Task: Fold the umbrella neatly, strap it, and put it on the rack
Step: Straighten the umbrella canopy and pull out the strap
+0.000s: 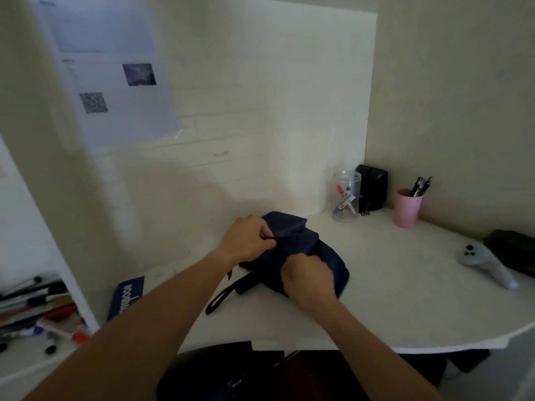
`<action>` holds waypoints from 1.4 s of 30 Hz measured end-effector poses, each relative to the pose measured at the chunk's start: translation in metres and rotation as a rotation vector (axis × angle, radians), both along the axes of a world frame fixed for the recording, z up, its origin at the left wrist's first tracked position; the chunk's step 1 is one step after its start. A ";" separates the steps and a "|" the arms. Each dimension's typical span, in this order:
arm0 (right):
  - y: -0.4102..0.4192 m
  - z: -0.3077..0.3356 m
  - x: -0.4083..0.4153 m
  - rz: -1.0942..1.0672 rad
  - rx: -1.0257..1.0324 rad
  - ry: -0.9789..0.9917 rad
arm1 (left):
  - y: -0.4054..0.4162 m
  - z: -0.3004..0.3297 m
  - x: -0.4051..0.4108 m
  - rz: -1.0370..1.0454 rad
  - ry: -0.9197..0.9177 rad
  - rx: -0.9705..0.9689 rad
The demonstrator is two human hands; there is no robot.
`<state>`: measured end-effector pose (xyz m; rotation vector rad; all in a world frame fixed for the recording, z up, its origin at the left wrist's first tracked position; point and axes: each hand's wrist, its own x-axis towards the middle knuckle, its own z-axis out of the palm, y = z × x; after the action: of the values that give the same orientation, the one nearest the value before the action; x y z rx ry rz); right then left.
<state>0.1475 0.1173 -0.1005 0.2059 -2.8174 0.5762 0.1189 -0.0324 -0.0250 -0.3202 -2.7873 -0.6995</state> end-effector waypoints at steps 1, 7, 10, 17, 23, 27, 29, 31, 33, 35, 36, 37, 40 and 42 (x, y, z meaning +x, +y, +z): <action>0.017 0.001 -0.005 -0.089 0.061 0.022 | -0.003 -0.001 0.001 0.003 0.002 -0.006; 0.022 -0.043 -0.031 0.225 0.160 -0.398 | 0.000 -0.003 0.013 -0.020 0.075 0.127; -0.021 -0.036 -0.037 0.402 -0.033 -0.447 | 0.007 -0.001 0.024 -0.086 0.107 0.125; 0.002 -0.030 -0.013 0.008 -0.854 -0.389 | 0.002 -0.042 0.060 -0.078 0.164 0.034; 0.021 0.017 0.023 -0.052 -1.218 -0.651 | 0.016 -0.073 0.080 -0.181 0.143 0.004; 0.014 0.034 0.014 -0.045 -1.207 -0.563 | 0.011 -0.069 0.095 -0.064 -0.056 0.375; 0.019 0.044 0.015 -0.019 -1.239 -0.557 | 0.001 -0.071 0.094 0.163 -0.389 0.801; 0.022 0.056 0.021 0.037 -1.256 -0.570 | -0.012 -0.079 0.093 0.222 -0.870 1.226; 0.022 0.065 0.029 0.079 -1.258 -0.582 | -0.018 -0.089 0.088 0.140 -1.128 1.529; 0.022 0.071 0.035 0.089 -1.231 -0.580 | -0.013 -0.096 0.079 0.077 -1.100 1.640; 0.022 0.071 0.037 0.093 -1.223 -0.567 | -0.008 -0.099 0.071 0.069 -1.023 1.675; 0.021 0.071 0.039 0.097 -1.225 -0.552 | -0.002 -0.101 0.063 0.074 -0.938 1.722; 0.021 0.066 0.044 0.129 -1.235 -0.476 | 0.012 -0.099 0.038 0.061 -0.747 1.930; 0.019 0.064 0.040 0.168 -1.150 -0.400 | 0.018 -0.099 0.020 -0.015 -0.679 2.067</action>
<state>0.1873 0.1367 -0.0364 0.0892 -2.2891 2.3052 0.1385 -0.0142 -0.1244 0.3881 -0.9368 -3.2167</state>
